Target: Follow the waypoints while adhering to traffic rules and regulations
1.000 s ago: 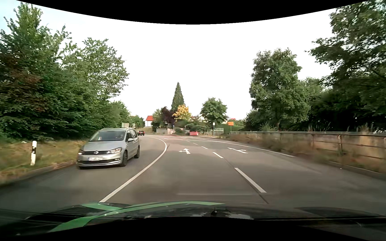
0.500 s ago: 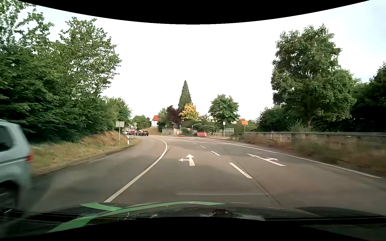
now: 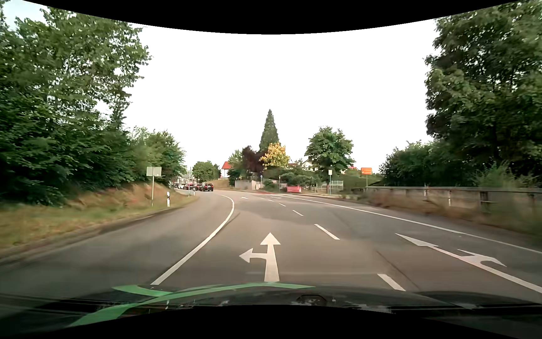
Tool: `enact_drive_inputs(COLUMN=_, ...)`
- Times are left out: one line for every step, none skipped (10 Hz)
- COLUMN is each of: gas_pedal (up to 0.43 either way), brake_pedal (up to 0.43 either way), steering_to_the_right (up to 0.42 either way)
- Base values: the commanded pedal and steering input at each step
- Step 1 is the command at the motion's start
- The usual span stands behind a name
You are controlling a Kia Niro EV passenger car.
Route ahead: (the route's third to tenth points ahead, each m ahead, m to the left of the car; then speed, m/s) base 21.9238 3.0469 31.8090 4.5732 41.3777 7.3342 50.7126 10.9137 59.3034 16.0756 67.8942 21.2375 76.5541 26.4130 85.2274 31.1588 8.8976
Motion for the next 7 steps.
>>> enact_drive_inputs(gas_pedal=0.087, brake_pedal=0.0, steering_to_the_right=-0.035)
enact_drive_inputs(gas_pedal=0.087, brake_pedal=0.0, steering_to_the_right=-0.035)
enact_drive_inputs(gas_pedal=0.087, brake_pedal=0.0, steering_to_the_right=-0.035)
enact_drive_inputs(gas_pedal=0.087, brake_pedal=0.0, steering_to_the_right=-0.035)
enact_drive_inputs(gas_pedal=0.087, brake_pedal=0.0, steering_to_the_right=-0.035)
enact_drive_inputs(gas_pedal=0.087, brake_pedal=0.0, steering_to_the_right=-0.035)
enact_drive_inputs(gas_pedal=0.087, brake_pedal=0.0, steering_to_the_right=-0.035)
